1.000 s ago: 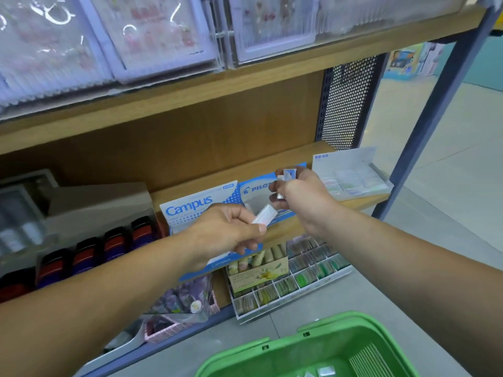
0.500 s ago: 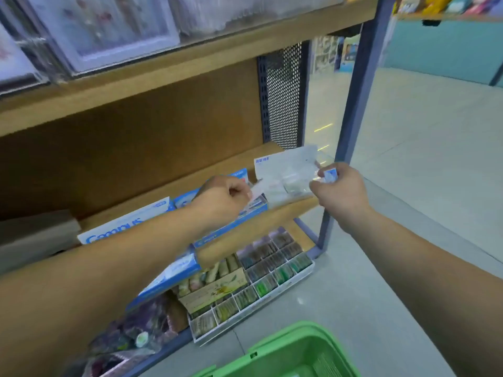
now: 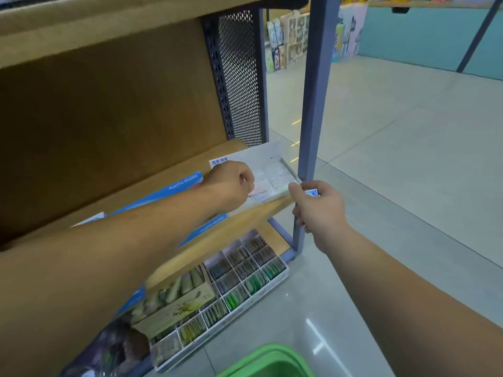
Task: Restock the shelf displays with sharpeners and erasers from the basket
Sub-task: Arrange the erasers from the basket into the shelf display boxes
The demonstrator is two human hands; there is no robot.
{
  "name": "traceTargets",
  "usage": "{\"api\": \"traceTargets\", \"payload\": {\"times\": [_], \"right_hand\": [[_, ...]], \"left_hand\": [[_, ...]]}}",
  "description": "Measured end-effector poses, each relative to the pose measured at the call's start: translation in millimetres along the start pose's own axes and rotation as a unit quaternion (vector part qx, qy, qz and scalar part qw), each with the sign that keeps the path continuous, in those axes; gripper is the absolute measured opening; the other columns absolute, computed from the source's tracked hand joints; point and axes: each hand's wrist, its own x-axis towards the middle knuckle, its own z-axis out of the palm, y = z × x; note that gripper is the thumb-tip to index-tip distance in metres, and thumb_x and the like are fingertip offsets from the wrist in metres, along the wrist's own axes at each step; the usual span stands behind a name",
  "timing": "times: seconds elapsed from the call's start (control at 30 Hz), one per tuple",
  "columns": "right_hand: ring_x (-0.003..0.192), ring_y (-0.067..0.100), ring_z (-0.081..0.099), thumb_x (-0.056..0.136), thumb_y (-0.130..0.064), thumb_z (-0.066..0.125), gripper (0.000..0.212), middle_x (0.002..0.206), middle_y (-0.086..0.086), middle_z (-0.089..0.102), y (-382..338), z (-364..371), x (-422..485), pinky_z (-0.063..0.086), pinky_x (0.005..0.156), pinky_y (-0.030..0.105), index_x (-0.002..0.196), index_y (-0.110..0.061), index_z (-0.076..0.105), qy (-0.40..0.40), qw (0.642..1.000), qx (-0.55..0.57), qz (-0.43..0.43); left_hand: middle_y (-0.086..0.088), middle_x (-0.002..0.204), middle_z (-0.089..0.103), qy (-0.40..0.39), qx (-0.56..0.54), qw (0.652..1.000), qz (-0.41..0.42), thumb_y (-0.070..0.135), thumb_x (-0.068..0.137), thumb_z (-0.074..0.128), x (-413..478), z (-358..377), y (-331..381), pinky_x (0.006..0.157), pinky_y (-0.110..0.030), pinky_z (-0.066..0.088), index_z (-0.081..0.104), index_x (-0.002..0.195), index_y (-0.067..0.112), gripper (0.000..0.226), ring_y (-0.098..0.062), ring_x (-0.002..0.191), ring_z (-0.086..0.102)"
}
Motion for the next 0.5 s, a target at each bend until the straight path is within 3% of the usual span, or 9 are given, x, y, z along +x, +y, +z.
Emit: {"api": "traceTargets", "payload": {"times": [0.13, 0.33, 0.43, 0.5], "right_hand": [[0.058, 0.022, 0.059, 0.085, -0.039, 0.077, 0.029, 0.086, 0.013, 0.070, 6.0, 9.6, 4.5, 0.046, 0.051, 0.029, 0.099, -0.023, 0.058, 0.008, 1.000, -0.019, -0.012], [0.062, 0.025, 0.057, 0.086, -0.033, 0.077, 0.023, 0.091, 0.018, 0.069, 13.1, 16.7, 7.6, 0.050, 0.056, 0.033, 0.094, -0.021, 0.060, 0.019, 1.000, 0.018, -0.006], [0.062, 0.025, 0.056, 0.085, -0.032, 0.077, 0.021, 0.089, 0.018, 0.070, 14.9, 14.9, 11.5, 0.050, 0.057, 0.034, 0.092, -0.022, 0.060, 0.025, 0.999, 0.022, -0.010], [0.060, 0.026, 0.056, 0.085, -0.034, 0.075, 0.018, 0.089, 0.018, 0.070, 16.4, 13.8, 14.0, 0.050, 0.058, 0.036, 0.091, -0.025, 0.060, 0.035, 0.999, 0.018, -0.007]], "left_hand": [[0.011, 0.093, 0.072, -0.047, -0.005, 0.999, -0.001, 0.030, 0.099, 0.063, 0.7, -2.1, -10.3, 0.083, -0.029, 0.056, 0.070, 0.096, 0.028, 0.007, -0.012, 0.091, 0.067], [0.006, 0.091, 0.074, -0.039, -0.038, 0.999, 0.005, 0.026, 0.098, 0.063, 5.6, 0.5, 5.6, 0.067, -0.021, 0.051, 0.074, 0.094, 0.021, 0.013, -0.012, 0.084, 0.068], [0.007, 0.086, 0.074, -0.054, -0.021, 0.998, 0.008, 0.035, 0.090, 0.074, 5.3, 4.9, 13.7, 0.069, -0.023, 0.053, 0.076, 0.089, 0.022, 0.013, -0.011, 0.082, 0.068], [0.007, 0.085, 0.073, -0.051, -0.040, 0.998, 0.009, 0.030, 0.089, 0.078, 4.9, 6.9, 15.5, 0.067, -0.022, 0.052, 0.076, 0.091, 0.020, 0.010, -0.008, 0.079, 0.066]]}}
